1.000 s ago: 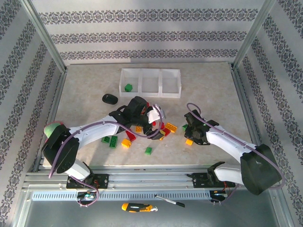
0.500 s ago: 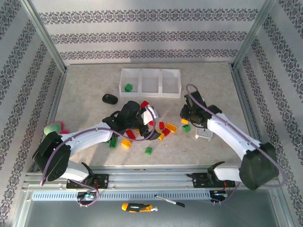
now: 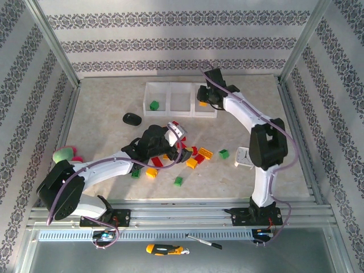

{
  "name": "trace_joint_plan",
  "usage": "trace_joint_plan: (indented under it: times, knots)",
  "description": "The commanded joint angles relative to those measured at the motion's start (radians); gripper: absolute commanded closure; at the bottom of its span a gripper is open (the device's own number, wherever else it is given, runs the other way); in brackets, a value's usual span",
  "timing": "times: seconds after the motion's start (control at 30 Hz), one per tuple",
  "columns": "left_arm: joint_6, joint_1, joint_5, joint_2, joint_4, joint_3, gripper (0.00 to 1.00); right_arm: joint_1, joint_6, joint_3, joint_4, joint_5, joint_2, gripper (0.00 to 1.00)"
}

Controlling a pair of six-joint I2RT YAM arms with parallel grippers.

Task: Sort the legos into containers by color
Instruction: Place the lego in the container.

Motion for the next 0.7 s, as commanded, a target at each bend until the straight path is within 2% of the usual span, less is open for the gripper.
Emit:
trace_joint_plan:
  times: [0.0, 0.27, 0.67]
  knots:
    - [-0.077, -0.009, -0.053, -0.017, 0.102, -0.015, 0.01, -0.020, -0.075, 0.115, -0.002, 0.007, 0.092, 0.69]
    - [-0.053, -0.009, -0.064, -0.034, 0.075, -0.023, 0.01, -0.029, -0.142, 0.261, -0.021, 0.036, 0.262, 0.69]
    - [-0.045, -0.010, -0.062, -0.051, 0.054, -0.033, 0.01, -0.040, -0.128, 0.264, -0.055, 0.028, 0.332, 0.66]
